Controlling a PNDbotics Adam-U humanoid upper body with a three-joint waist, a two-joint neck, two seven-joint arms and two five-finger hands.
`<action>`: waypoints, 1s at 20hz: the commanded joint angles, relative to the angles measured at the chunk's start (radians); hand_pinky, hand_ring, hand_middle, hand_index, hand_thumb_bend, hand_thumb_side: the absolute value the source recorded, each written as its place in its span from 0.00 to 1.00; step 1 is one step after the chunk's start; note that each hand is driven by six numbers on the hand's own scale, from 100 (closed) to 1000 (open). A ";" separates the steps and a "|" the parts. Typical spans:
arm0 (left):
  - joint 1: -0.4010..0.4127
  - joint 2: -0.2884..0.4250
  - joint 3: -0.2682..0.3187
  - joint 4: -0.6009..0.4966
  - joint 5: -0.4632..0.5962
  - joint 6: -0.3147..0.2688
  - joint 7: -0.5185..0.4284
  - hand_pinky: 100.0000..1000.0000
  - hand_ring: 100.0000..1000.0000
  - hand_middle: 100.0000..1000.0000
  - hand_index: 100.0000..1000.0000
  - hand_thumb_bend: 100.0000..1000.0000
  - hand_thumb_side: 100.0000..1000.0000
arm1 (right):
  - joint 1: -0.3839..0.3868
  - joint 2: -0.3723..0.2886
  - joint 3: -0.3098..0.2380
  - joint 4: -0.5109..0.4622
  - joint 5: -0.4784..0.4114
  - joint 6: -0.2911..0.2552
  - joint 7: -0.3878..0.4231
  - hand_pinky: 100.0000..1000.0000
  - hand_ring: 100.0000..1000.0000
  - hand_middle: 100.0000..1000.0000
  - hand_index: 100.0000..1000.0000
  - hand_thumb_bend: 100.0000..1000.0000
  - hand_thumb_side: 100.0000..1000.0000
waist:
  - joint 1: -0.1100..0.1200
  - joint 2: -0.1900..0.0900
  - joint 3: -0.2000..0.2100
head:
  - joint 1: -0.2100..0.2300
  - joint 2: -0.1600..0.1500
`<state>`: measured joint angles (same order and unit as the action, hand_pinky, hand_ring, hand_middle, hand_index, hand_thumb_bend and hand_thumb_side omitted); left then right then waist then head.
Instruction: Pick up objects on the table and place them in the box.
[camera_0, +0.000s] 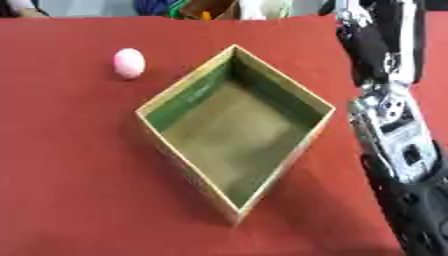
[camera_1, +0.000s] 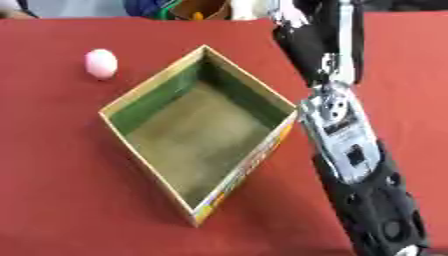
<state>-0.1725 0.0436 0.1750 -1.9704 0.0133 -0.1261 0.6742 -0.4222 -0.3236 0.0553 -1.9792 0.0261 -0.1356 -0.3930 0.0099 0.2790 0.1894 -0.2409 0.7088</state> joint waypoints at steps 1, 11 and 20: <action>-0.005 0.009 0.001 -0.010 0.003 0.002 -0.002 0.22 0.25 0.27 0.44 0.00 0.44 | -0.011 -0.024 0.000 -0.021 0.008 0.004 0.001 0.32 0.45 0.45 0.60 0.00 0.27 | 0.004 -0.012 -0.003 | 0.000 -0.018; -0.053 0.099 -0.010 0.011 0.016 0.017 -0.013 0.23 0.25 0.26 0.43 0.00 0.46 | -0.010 -0.029 0.008 -0.021 0.016 0.009 0.006 0.32 0.45 0.45 0.60 0.00 0.27 | 0.020 0.006 -0.015 | 0.029 -0.043; -0.209 0.289 -0.023 0.053 -0.065 0.066 -0.043 0.25 0.26 0.28 0.45 0.00 0.51 | -0.010 -0.026 0.000 -0.021 0.018 0.010 0.000 0.32 0.45 0.45 0.60 0.00 0.26 | 0.022 0.008 -0.024 | 0.033 -0.053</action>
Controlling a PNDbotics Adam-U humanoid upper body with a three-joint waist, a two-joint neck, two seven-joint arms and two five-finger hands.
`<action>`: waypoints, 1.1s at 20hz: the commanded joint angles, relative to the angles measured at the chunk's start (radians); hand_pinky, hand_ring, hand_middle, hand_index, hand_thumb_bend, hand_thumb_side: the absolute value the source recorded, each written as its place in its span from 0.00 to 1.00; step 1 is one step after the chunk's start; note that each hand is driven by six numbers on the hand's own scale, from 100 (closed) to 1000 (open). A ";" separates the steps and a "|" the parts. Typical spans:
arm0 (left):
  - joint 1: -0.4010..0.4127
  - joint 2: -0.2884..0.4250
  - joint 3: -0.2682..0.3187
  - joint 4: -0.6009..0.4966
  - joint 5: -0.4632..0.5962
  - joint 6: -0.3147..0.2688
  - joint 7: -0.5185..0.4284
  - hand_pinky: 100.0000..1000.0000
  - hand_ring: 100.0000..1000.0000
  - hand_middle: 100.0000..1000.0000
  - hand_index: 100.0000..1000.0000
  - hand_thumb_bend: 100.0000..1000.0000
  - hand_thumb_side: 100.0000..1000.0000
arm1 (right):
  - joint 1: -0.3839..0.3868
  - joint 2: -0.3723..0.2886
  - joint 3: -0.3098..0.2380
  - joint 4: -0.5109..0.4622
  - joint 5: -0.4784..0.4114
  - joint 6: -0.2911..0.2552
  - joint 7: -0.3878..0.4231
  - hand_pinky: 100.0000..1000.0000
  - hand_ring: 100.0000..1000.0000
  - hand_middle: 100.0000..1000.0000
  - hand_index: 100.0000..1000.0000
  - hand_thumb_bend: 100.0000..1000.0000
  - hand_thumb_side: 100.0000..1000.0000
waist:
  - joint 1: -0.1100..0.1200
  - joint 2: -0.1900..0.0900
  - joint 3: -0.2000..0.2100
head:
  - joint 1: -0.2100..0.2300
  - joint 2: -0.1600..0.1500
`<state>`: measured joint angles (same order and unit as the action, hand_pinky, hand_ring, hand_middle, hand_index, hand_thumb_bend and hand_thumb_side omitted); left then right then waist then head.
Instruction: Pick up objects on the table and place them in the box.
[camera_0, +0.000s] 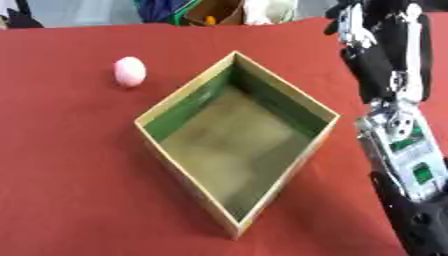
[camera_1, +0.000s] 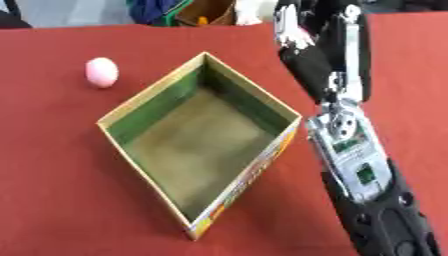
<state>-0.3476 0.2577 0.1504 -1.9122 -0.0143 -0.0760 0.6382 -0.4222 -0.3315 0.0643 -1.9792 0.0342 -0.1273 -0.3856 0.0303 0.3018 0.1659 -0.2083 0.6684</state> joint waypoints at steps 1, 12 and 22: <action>-0.055 0.099 0.001 -0.002 -0.058 0.024 -0.010 0.25 0.26 0.28 0.45 0.00 0.52 | -0.008 -0.018 -0.012 -0.021 0.013 0.001 -0.011 0.32 0.45 0.45 0.60 0.00 0.26 | 0.001 -0.014 -0.001 | 0.002 -0.017; -0.218 0.338 -0.047 0.134 -0.270 0.113 -0.124 0.30 0.33 0.35 0.57 0.07 0.61 | 0.009 -0.034 -0.036 -0.021 0.022 -0.002 -0.042 0.32 0.44 0.45 0.60 0.00 0.25 | 0.004 0.007 -0.033 | 0.001 -0.026; -0.349 0.444 -0.100 0.336 -0.465 0.159 -0.360 0.40 0.50 0.53 0.75 0.16 0.64 | 0.016 -0.037 -0.038 -0.021 0.023 0.002 -0.038 0.32 0.45 0.45 0.59 0.00 0.26 | 0.003 -0.008 -0.100 | 0.027 0.002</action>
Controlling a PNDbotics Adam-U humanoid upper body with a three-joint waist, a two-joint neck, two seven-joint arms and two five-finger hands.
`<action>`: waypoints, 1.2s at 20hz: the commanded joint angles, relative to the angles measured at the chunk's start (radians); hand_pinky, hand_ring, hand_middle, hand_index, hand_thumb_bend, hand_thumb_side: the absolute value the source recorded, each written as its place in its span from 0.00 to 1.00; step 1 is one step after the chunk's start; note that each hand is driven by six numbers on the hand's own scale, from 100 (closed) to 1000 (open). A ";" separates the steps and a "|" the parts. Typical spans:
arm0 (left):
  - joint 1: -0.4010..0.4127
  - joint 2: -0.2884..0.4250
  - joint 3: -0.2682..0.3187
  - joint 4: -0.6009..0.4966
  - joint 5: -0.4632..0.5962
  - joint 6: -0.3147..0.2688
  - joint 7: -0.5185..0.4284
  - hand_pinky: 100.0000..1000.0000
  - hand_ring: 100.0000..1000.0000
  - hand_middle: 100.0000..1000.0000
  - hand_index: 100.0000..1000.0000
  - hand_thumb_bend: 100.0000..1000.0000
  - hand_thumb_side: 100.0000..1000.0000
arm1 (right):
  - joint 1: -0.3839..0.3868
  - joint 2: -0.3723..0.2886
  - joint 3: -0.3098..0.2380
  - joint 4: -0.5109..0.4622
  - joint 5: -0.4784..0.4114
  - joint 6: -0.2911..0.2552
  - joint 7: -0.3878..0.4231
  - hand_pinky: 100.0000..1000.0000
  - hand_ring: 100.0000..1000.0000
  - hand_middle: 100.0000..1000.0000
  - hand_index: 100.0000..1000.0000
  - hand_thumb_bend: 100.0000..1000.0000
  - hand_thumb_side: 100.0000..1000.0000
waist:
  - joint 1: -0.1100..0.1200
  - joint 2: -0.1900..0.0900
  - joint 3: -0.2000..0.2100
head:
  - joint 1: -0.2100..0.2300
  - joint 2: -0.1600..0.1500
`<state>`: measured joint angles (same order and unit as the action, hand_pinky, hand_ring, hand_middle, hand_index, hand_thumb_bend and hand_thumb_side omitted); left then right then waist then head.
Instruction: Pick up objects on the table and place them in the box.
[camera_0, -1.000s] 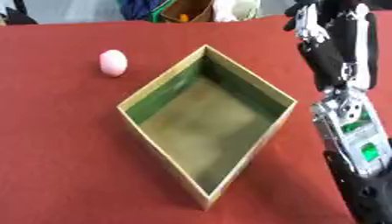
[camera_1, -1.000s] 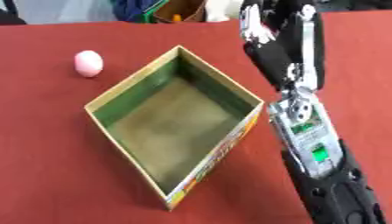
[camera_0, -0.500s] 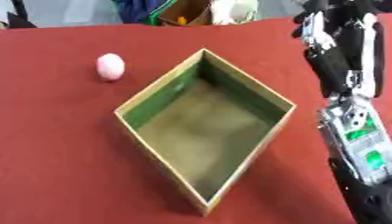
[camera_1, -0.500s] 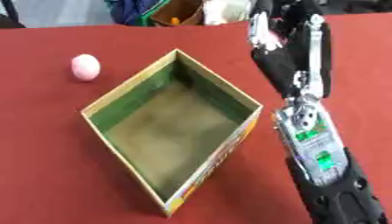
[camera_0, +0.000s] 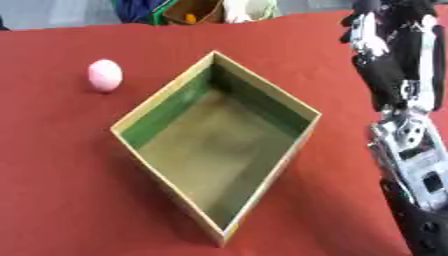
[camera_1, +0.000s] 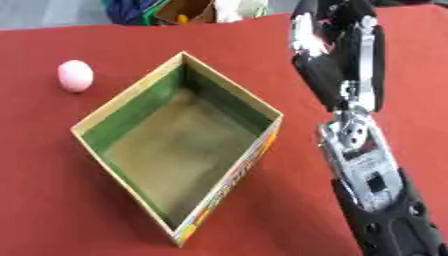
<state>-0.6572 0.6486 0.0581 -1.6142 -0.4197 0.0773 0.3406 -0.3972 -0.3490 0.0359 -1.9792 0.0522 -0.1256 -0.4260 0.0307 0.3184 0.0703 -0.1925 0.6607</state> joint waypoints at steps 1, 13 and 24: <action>-0.060 0.054 -0.011 0.066 -0.080 0.008 -0.085 0.41 0.52 0.55 0.76 0.17 0.63 | -0.009 -0.019 -0.008 -0.021 0.004 0.000 0.004 0.32 0.44 0.45 0.59 0.00 0.26 | 0.005 -0.026 -0.012 | 0.017 0.009; -0.290 0.003 -0.067 0.453 -0.286 -0.045 -0.335 0.46 0.62 0.65 0.84 0.58 0.77 | -0.012 -0.030 0.017 -0.021 0.002 0.009 0.038 0.31 0.44 0.45 0.59 0.00 0.27 | 0.029 -0.025 -0.065 | 0.080 -0.018; -0.381 -0.096 -0.070 0.649 -0.420 -0.058 -0.403 0.48 0.65 0.69 0.88 0.64 0.73 | -0.026 -0.025 0.032 -0.021 -0.005 0.010 0.058 0.31 0.44 0.44 0.59 0.00 0.27 | 0.033 -0.014 -0.091 | 0.089 -0.067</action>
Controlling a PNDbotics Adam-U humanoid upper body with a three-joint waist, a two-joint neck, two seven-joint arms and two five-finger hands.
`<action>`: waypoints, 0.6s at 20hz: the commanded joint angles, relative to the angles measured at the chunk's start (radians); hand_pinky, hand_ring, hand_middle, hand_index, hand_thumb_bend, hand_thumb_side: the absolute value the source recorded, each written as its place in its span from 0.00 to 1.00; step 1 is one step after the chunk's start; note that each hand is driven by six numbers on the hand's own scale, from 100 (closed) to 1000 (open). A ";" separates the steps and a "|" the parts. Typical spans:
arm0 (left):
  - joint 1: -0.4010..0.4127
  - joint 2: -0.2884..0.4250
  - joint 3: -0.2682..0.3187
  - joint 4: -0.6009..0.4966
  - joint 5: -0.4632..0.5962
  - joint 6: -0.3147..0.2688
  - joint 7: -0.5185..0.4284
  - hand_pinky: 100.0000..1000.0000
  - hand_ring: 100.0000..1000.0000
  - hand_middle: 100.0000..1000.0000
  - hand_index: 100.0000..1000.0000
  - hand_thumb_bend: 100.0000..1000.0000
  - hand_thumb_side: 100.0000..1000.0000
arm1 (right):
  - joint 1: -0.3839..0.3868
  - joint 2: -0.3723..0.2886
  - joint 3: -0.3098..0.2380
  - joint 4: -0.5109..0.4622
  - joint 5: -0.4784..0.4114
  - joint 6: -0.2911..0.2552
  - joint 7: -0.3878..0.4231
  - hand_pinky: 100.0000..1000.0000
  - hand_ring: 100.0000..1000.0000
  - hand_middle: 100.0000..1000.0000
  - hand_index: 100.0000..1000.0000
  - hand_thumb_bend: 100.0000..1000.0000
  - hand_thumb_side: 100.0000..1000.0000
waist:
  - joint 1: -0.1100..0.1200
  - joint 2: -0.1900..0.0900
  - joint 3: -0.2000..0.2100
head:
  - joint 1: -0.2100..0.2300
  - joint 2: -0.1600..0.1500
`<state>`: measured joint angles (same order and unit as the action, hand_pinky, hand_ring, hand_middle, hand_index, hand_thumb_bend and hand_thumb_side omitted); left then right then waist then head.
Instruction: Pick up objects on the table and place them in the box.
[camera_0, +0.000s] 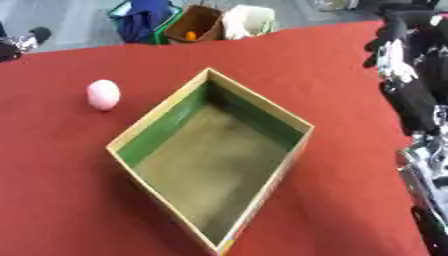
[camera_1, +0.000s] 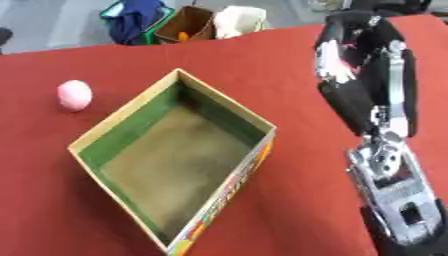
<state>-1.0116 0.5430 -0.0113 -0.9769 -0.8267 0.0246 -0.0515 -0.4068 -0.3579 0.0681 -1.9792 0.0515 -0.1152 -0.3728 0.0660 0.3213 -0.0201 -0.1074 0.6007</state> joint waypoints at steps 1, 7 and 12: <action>-0.028 0.005 -0.001 0.018 -0.010 -0.009 -0.018 0.48 0.65 0.70 0.88 0.65 0.72 | -0.017 -0.016 0.000 -0.021 -0.004 -0.001 0.006 0.31 0.44 0.44 0.59 0.00 0.27 | -0.003 -0.016 -0.001 | 0.005 -0.005; -0.022 -0.009 -0.007 0.028 0.036 -0.030 -0.080 0.50 0.66 0.69 0.88 0.67 0.70 | -0.017 -0.012 0.002 -0.021 -0.003 0.002 0.010 0.31 0.44 0.44 0.59 0.00 0.27 | -0.006 -0.012 0.000 | 0.017 0.024; -0.016 -0.018 -0.008 0.027 0.092 -0.036 -0.102 0.50 0.66 0.69 0.88 0.69 0.69 | -0.016 -0.006 0.004 -0.021 -0.001 0.006 0.012 0.31 0.44 0.44 0.59 0.00 0.26 | -0.007 -0.009 -0.004 | 0.035 0.060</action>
<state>-1.0121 0.5088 -0.0222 -0.9409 -0.7498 -0.0097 -0.1478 -0.4131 -0.3565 0.0742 -1.9792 0.0512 -0.1103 -0.3634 0.0617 0.3309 -0.0250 -0.0787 0.6477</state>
